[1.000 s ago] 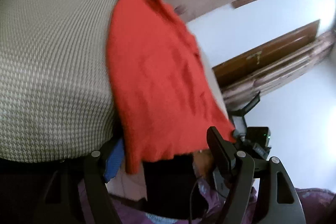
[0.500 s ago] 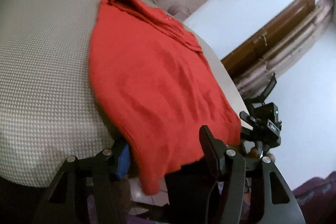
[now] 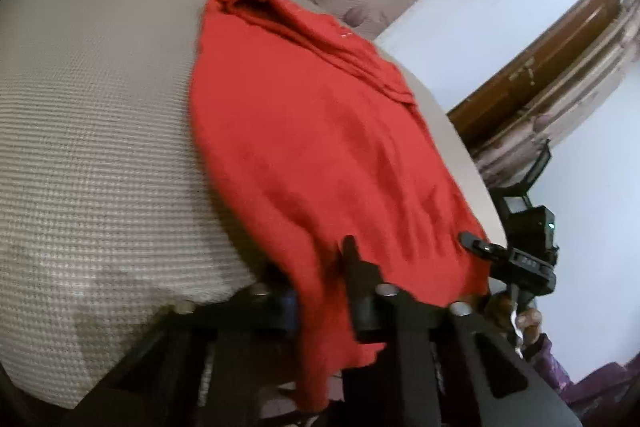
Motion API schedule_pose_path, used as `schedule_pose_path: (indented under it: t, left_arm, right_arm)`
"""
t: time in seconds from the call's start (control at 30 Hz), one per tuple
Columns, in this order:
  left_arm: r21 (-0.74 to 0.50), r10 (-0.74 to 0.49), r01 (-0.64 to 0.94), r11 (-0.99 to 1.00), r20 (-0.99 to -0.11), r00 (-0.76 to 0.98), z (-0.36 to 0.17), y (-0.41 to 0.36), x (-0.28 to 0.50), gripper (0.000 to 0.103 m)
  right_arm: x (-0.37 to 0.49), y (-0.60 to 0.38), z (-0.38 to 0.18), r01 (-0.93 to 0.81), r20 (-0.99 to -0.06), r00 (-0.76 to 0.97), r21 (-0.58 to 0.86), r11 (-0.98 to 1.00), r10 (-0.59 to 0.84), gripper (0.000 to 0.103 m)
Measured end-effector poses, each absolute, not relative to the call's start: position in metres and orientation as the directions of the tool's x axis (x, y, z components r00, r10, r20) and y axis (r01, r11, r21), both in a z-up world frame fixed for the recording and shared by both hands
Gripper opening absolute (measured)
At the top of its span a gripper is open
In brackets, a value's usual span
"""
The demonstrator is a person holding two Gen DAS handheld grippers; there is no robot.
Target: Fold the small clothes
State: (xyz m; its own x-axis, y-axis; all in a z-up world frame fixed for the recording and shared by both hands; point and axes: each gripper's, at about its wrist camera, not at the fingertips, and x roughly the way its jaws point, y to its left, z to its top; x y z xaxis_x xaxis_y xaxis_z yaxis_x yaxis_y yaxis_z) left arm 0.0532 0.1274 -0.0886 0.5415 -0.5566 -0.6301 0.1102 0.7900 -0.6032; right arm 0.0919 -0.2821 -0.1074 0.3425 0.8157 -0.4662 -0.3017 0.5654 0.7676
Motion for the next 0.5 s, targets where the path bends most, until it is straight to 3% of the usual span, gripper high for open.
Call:
schedule_pose_path:
  t: [0.23,0.4,0.5]
  left_arm:
    - [-0.481,-0.474,0.146,0.864,-0.684,0.555,-0.082,0.116,0.052,0.019]
    - [-0.509,-0.495,0.138,0.850,-0.680,0.541,-0.081,0.118,0.057,0.032]
    - [-0.486,-0.470,0.134,0.864,-0.680,0.562,-0.077,0.116,0.058,0.033]
  right_arm:
    - [0.095,-0.288,-0.100,-0.304,-0.466,0.372,0.756,0.579,0.803,0.015]
    - [0.101,-0.281,-0.100,-0.303,-0.484,0.370,0.744,0.595,0.793,0.018]
    - [0.101,-0.272,-0.099,-0.317,-0.492,0.370,0.730,0.605,0.788,0.018]
